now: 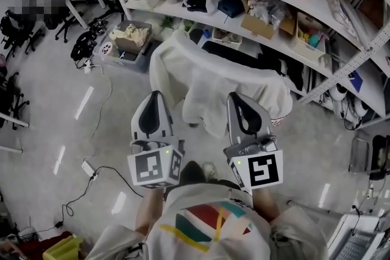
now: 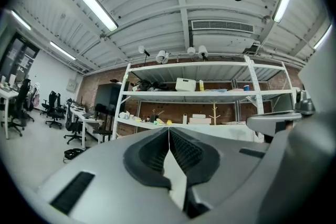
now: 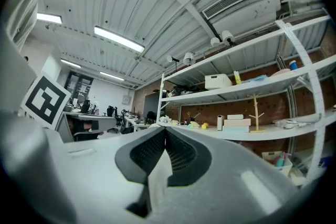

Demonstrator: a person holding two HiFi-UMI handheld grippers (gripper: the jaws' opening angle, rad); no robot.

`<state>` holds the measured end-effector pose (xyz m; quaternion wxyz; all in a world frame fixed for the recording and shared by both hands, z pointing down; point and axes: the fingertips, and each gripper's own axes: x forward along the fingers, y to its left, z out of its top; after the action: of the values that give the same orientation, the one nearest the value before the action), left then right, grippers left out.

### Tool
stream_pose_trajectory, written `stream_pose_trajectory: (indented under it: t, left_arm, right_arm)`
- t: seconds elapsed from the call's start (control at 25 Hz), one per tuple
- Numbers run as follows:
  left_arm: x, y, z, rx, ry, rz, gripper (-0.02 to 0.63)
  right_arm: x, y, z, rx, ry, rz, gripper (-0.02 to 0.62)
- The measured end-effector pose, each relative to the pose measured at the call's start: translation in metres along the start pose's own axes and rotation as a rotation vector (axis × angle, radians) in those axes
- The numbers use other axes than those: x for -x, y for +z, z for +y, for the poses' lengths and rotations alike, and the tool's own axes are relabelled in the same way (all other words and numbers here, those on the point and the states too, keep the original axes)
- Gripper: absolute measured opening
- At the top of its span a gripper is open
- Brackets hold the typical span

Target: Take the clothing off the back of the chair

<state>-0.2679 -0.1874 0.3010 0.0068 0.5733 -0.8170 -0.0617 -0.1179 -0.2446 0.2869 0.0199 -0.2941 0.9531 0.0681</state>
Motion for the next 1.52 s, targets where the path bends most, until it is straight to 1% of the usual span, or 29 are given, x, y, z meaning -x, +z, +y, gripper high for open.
stream_pose_trajectory:
  t: [0.12, 0.2, 0.36, 0.52, 0.6, 0.76, 0.84, 0.96, 1.08, 1.24, 1.28, 1.32, 1.36, 1.4, 1.44, 1.52]
  left_arm:
    - [-0.008, -0.001, -0.005, 0.005, -0.030, -0.014, 0.014]
    - [-0.018, 0.001, -0.009, 0.011, -0.067, -0.016, 0.014]
    - [-0.047, 0.004, -0.018, 0.018, -0.178, -0.025, 0.014]
    - [-0.071, 0.010, -0.019, 0.010, -0.284, -0.022, 0.014]
    - [-0.084, 0.009, -0.016, 0.010, -0.322, -0.021, 0.014]
    - [-0.102, 0.002, -0.011, 0.019, -0.370, 0.008, 0.014]
    - [-0.107, 0.001, -0.012, 0.019, -0.394, 0.005, 0.014]
    - [-0.111, 0.002, -0.016, 0.003, -0.430, 0.009, 0.014]
    - [-0.117, 0.010, -0.016, -0.024, -0.469, 0.008, 0.015]
    - [-0.136, 0.025, 0.010, -0.041, -0.471, -0.025, 0.015]
    - [-0.143, 0.026, 0.017, -0.042, -0.482, -0.030, 0.019]
    - [-0.150, 0.025, 0.021, -0.044, -0.506, -0.033, 0.053]
    - [-0.157, 0.023, 0.023, -0.047, -0.541, -0.031, 0.140]
    - [-0.163, 0.019, 0.024, -0.053, -0.574, -0.022, 0.175]
    - [-0.168, 0.012, 0.026, -0.066, -0.598, -0.005, 0.182]
    - [-0.176, -0.006, 0.031, -0.116, -0.616, 0.041, 0.199]
  right_arm:
    - [0.003, -0.004, -0.006, -0.009, -0.030, 0.012, 0.005]
    - [0.003, -0.005, -0.012, -0.012, -0.068, 0.016, 0.005]
    - [0.001, -0.006, -0.031, 0.015, -0.193, 0.014, 0.005]
    - [-0.004, -0.006, -0.037, 0.001, -0.300, 0.032, 0.005]
    - [-0.008, -0.006, -0.038, 0.000, -0.348, 0.036, 0.005]
    - [-0.010, -0.007, -0.035, 0.007, -0.407, 0.047, 0.005]
    - [-0.007, -0.008, -0.037, 0.007, -0.442, 0.050, 0.005]
    - [-0.003, -0.012, -0.045, -0.005, -0.486, 0.055, 0.005]
    - [0.000, -0.010, -0.053, 0.002, -0.512, 0.059, 0.005]
    - [0.013, -0.005, -0.073, 0.041, -0.547, 0.076, 0.005]
    - [0.017, -0.004, -0.078, 0.045, -0.545, 0.087, 0.017]
    - [0.020, -0.004, -0.084, 0.047, -0.535, 0.103, 0.053]
    - [0.022, -0.006, -0.090, 0.045, -0.525, 0.122, 0.108]
    - [0.025, -0.008, -0.097, 0.042, -0.523, 0.139, 0.152]
    - [0.029, -0.011, -0.105, 0.039, -0.534, 0.155, 0.164]
    - [0.040, -0.018, -0.119, 0.051, -0.574, 0.196, 0.182]
